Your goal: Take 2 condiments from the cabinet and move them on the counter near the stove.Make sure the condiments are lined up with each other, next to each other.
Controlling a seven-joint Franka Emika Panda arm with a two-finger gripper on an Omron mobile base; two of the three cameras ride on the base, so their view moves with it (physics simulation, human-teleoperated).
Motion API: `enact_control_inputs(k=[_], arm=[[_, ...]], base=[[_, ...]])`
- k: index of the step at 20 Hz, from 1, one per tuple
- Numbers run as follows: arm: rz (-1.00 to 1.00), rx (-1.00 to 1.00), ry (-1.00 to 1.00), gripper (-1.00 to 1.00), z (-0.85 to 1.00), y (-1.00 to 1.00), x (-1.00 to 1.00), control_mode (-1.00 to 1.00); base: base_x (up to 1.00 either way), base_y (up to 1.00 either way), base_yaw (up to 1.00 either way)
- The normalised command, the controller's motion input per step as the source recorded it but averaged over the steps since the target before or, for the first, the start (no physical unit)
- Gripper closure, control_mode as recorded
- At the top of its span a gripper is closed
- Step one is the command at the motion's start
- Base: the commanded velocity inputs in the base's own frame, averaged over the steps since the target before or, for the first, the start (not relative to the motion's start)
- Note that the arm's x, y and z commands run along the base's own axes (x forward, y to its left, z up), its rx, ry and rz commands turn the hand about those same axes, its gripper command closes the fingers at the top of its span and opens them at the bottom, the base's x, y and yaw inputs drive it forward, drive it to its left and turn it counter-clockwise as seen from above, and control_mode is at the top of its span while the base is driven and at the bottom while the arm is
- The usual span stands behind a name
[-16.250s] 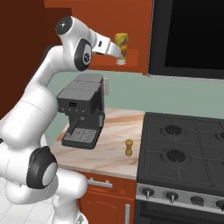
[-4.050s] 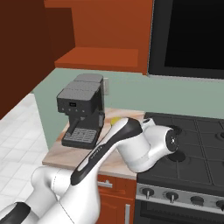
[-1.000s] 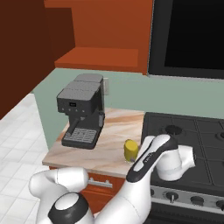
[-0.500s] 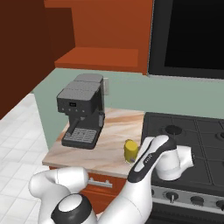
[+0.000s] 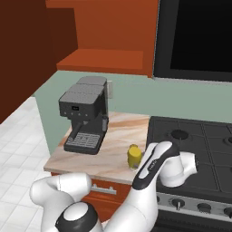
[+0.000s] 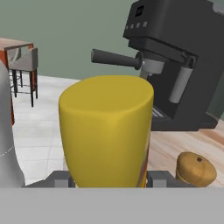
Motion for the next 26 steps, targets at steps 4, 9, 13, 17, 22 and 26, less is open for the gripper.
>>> enact_control_inputs(k=[4, 9, 13, 17, 22, 26], arm=[[-0.02, 0.0, 0.0, 1.0, -0.15, 0.04, 0.17, -1.0], [-0.02, 0.0, 0.0, 1.0, -0.13, 0.02, 0.2, -1.0], [-0.02, 0.0, 0.0, 1.0, -0.13, 0.0, 0.19, -1.0], [-0.02, 0.0, 0.0, 1.0, -0.15, 0.0, 0.18, -1.0], [-0.01, 0.0, 0.0, 1.0, -0.18, 0.0, 0.16, -1.0], [0.0, 0.0, 0.0, 1.0, -0.16, 0.0, 0.14, -1.0]], base=[[0.0, 0.0, 0.0], [0.0, 0.0, 0.0], [0.0, 0.0, 0.0], [0.0, 0.0, 0.0], [0.0, 0.0, 0.0], [0.0, 0.0, 0.0]])
